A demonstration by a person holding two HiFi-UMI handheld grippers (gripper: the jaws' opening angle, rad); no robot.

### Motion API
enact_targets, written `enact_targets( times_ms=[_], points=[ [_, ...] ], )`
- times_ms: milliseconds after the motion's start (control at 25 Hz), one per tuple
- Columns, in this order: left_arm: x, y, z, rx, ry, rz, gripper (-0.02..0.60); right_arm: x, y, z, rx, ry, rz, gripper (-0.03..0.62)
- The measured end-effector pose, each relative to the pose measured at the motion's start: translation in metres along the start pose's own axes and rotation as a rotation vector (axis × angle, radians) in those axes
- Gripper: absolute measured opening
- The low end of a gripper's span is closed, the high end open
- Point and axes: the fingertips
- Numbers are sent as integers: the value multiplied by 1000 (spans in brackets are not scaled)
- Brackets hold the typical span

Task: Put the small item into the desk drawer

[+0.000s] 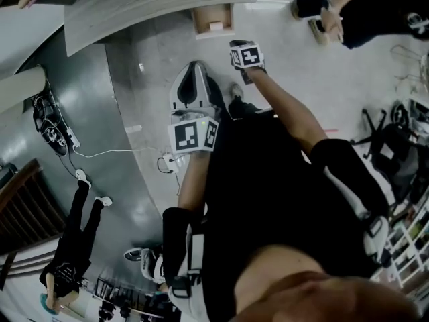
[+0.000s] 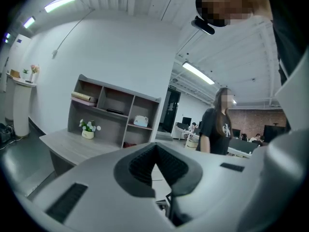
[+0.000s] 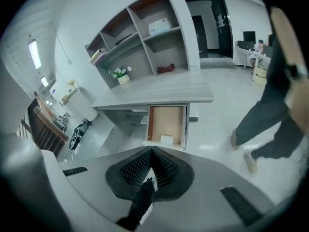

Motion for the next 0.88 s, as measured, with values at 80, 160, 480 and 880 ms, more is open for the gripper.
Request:
enact_targets(
  times_ms=[80, 160, 480, 880],
  points=[
    [-7, -7, 3, -4, -10, 7, -9, -16, 2, 2, -10, -30, 12, 0],
    [-12, -11, 5, -8, -18, 11, -9, -32, 3, 6, -22, -67, 16, 0],
    [-22, -10, 14, 1, -27, 1, -9, -104, 14, 36, -9, -245, 58, 0],
    [-30, 1, 26, -1, -24, -36, -9, -198, 43, 76, 8, -444, 97, 0]
  ],
)
Point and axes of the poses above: the fingertips, and each gripper's own axes: x forward along the fingers, y to its left, z out of its top, and after that the axes turned 6 degrees about -z, right-handed
